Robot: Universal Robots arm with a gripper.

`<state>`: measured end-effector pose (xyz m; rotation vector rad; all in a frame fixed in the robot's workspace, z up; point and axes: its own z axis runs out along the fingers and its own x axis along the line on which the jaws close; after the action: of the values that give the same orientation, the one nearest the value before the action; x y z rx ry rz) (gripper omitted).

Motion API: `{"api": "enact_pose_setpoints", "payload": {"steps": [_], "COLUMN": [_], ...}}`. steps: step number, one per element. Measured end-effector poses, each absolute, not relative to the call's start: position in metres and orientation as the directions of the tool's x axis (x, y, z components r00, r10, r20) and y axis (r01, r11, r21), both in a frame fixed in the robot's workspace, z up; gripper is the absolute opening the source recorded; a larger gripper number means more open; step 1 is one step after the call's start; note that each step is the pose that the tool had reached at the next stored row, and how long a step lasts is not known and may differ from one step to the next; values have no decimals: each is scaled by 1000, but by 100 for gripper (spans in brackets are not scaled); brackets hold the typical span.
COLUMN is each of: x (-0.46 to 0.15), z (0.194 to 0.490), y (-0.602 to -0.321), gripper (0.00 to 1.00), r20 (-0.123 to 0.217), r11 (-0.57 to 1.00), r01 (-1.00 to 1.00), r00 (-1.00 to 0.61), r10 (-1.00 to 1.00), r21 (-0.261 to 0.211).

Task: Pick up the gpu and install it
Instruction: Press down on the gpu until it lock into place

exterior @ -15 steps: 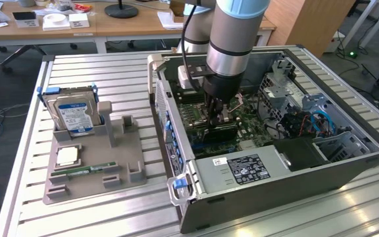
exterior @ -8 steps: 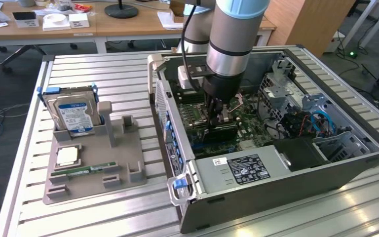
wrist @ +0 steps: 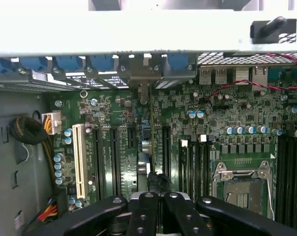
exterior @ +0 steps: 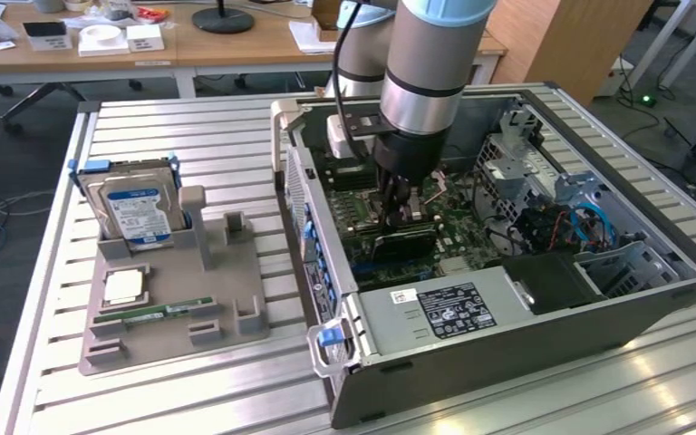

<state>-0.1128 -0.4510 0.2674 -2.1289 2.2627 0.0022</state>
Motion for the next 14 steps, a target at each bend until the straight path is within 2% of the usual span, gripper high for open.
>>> {"api": "enact_pose_setpoints", "payload": {"steps": [14], "x": [-113], "z": [267], "y": [-451], "gripper": [11], "r20": [-26], "r11": [61], "r01": [-998], "r00": [-61], "r10": [-998], "r21": [-23]}}
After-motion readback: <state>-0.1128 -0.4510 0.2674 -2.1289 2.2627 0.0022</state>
